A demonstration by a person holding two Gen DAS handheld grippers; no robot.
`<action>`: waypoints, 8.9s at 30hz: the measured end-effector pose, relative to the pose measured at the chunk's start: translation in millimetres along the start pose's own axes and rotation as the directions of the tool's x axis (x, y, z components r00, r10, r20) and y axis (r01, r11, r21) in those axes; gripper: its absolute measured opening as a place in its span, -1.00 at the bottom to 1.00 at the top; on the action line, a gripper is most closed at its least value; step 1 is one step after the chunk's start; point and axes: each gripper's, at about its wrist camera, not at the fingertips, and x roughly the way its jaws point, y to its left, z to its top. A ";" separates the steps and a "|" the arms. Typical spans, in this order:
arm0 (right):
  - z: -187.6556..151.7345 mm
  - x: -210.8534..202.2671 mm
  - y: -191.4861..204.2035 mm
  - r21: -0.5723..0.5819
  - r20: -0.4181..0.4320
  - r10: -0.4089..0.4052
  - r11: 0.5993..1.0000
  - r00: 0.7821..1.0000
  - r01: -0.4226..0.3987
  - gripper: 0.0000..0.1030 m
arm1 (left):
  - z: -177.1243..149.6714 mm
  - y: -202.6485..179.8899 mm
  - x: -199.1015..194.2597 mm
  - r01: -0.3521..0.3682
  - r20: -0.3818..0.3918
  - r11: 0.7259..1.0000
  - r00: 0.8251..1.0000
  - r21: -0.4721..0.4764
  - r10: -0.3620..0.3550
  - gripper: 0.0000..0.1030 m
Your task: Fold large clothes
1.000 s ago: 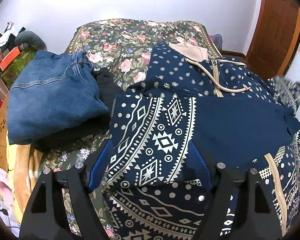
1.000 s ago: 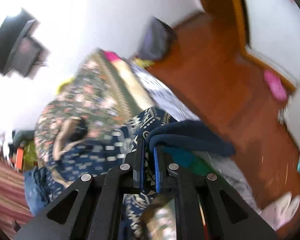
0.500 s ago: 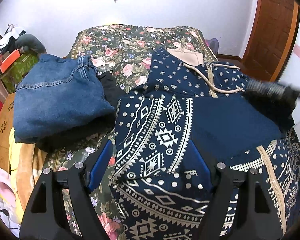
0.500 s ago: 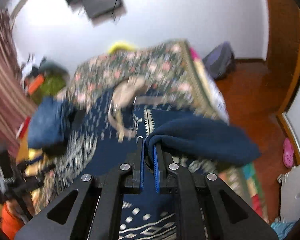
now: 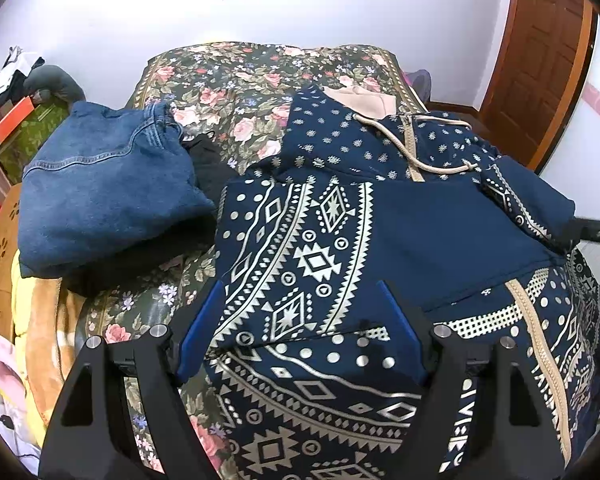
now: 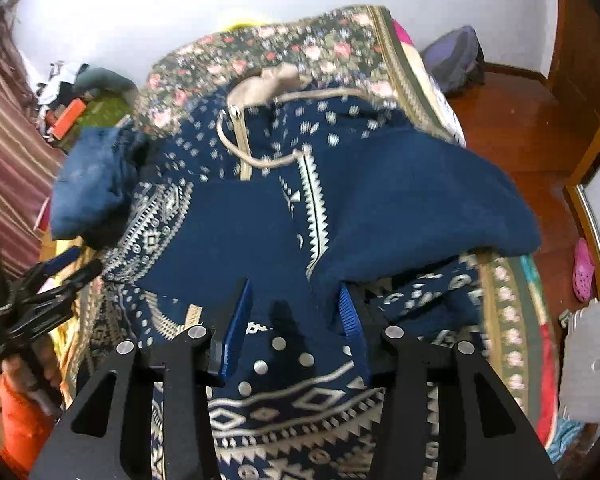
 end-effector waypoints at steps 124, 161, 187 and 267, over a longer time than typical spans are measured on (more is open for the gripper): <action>21.5 -1.1 -52.0 -0.047 0.030 -0.161 0.986 0.986 0.163 -0.07 | 78.1 -9.9 -19.7 0.159 0.131 0.986 0.980 -0.044 -0.152 -0.79; 34.2 -18.8 -34.0 -0.088 0.049 -0.152 0.984 0.987 0.156 0.06 | 13.2 54.7 -32.3 -0.032 0.019 0.998 0.999 -0.049 0.033 0.30; 218.7 144.5 -11.5 0.023 0.004 -0.056 0.998 0.998 0.056 0.07 | 208.3 -3.0 158.3 0.065 -0.047 0.996 0.997 -0.060 -0.068 0.31; 89.2 51.4 11.1 -0.229 0.018 -0.044 0.972 0.999 0.047 -0.13 | 85.3 -31.5 55.5 0.193 -0.068 0.979 0.980 0.067 -0.188 -0.19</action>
